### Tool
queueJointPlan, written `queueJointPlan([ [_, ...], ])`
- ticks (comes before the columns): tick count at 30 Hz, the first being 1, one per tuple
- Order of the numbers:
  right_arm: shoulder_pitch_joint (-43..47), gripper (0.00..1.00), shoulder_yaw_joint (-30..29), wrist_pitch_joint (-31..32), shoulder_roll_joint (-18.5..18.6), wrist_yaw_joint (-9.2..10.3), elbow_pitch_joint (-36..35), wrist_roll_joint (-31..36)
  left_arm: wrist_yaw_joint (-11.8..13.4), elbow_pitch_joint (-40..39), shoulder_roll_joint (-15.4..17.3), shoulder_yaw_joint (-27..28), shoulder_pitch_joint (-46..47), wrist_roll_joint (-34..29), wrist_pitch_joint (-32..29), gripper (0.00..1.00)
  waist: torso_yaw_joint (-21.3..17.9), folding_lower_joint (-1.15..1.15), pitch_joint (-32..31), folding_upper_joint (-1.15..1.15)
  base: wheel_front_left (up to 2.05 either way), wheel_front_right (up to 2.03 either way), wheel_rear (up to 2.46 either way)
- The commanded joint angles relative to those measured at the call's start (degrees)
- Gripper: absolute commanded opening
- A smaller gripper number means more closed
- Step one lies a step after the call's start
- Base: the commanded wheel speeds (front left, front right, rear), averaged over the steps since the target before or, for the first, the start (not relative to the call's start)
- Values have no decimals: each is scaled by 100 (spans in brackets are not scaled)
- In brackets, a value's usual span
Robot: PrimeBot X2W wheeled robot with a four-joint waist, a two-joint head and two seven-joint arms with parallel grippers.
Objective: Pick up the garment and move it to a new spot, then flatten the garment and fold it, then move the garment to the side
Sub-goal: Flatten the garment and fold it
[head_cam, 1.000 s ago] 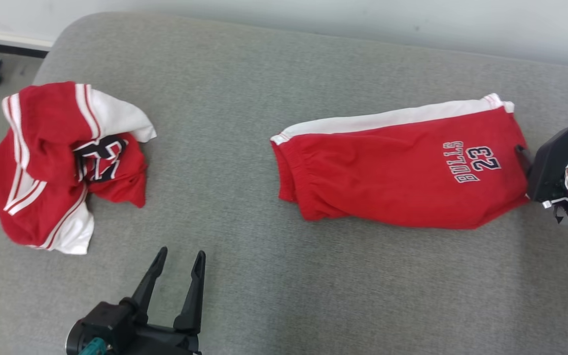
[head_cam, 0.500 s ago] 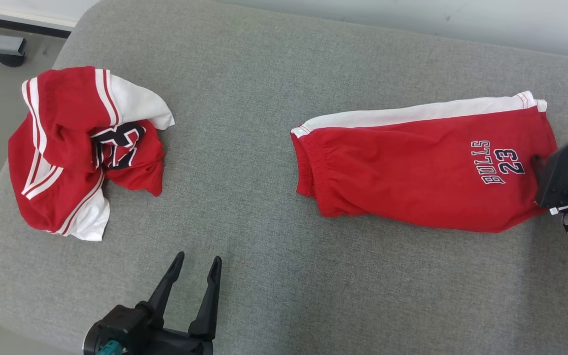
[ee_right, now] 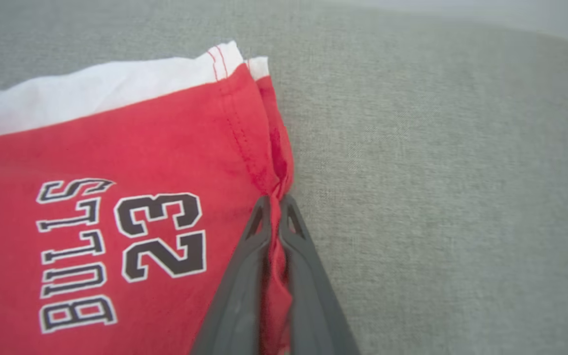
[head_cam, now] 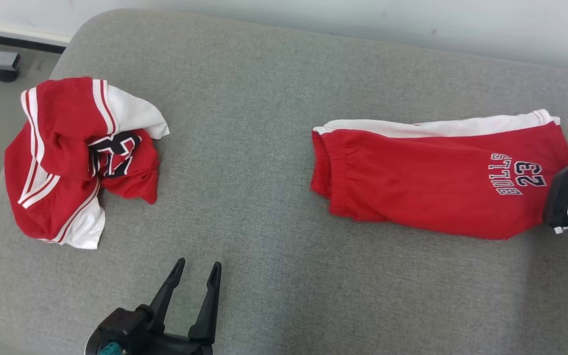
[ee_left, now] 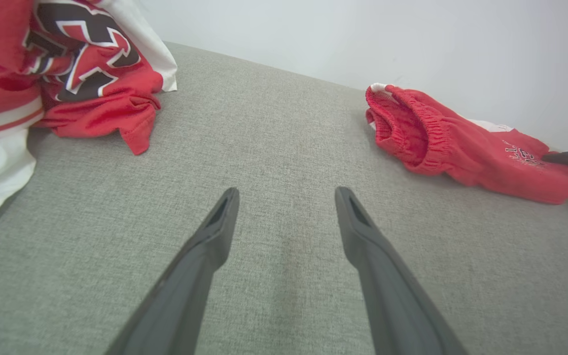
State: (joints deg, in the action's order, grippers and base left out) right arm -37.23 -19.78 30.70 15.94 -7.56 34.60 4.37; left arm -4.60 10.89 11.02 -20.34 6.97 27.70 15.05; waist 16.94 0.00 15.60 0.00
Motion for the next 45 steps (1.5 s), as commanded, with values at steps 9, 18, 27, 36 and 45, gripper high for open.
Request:
queueJointPlan([
  [9, 441, 0, -468, -736, 181, 15, -448, 744, -1, 78, -9, 9, -247, 132, 16, 100, -306, 0, -414, 0, 0, 0, 0],
  [18, 651, 0, -264, -1168, 31, 15, -658, 892, 34, 164, -43, -7, -256, 235, -8, 100, -371, 0, -648, 0, 0, 0, 0],
  [27, 600, 0, 1019, -1035, -399, 15, -1042, 522, 44, 183, -47, -36, -281, 251, -12, 100, -354, 0, -740, 0, 0, 0, 0],
  [36, 302, 0, 1870, -957, -888, 15, -440, 366, 13, 257, -87, -106, -197, 288, -14, 100, -66, 0, -718, 0, 0, 0, 0],
  [45, 202, 0, 2043, -1052, -1141, 15, 209, 293, 19, 326, -111, -119, -208, 308, -3, 100, 94, 0, -784, 0, 0, 0, 0],
])
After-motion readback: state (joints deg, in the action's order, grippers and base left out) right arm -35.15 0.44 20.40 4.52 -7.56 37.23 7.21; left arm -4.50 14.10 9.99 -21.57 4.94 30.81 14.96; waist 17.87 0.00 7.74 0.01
